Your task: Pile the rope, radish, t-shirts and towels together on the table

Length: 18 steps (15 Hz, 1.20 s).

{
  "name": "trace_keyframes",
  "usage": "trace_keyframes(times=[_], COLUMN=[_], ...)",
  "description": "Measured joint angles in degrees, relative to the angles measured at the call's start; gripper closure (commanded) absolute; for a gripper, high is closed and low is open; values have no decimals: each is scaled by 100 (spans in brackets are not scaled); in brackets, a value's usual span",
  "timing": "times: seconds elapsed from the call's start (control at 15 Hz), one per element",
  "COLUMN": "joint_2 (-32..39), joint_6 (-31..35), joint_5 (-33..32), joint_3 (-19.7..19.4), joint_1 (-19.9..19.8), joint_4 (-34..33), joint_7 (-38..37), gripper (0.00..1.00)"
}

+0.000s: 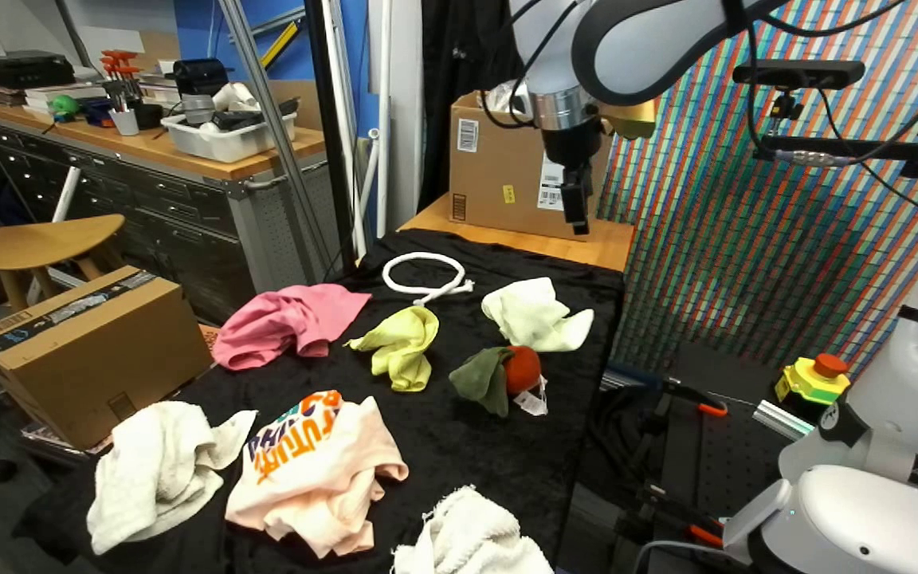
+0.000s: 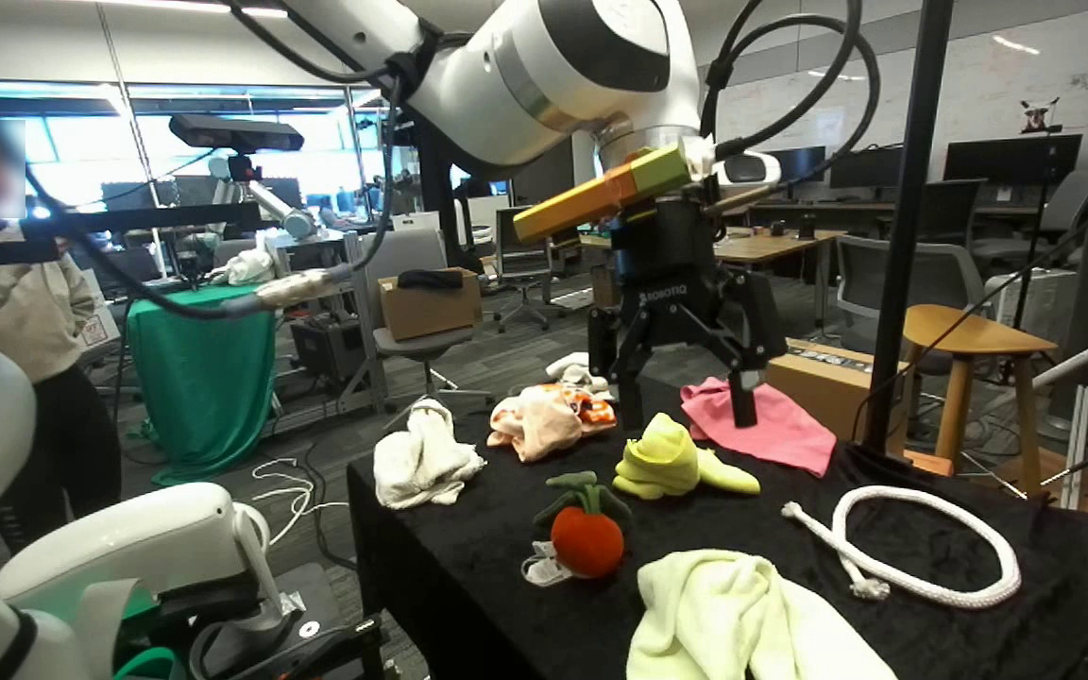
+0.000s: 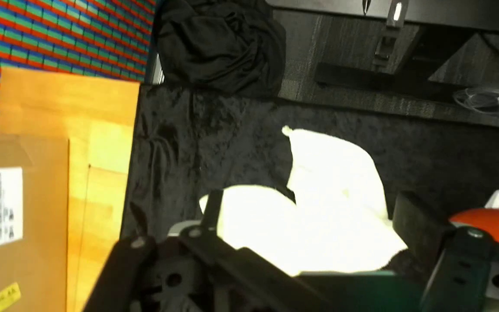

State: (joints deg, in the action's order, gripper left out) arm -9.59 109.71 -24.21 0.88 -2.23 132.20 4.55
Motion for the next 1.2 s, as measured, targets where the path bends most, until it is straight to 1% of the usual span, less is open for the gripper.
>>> trace_keyframes(times=[0.33,0.53,0.73,0.93,1.2], joint_2=[1276,1984,2573,2983,3332], joint_6=[-97,-306,-390,-392,-447], joint_5=[87,88,86,81,81], joint_3=[425,539,607,676,752], joint_1=[506,771,1040,1324,1710], joint_4=[-1465,-2354,-3094,-3567,-3945], joint_7=[-119,-120,-119,-118,-122], gripper=[0,0,0,0,0])
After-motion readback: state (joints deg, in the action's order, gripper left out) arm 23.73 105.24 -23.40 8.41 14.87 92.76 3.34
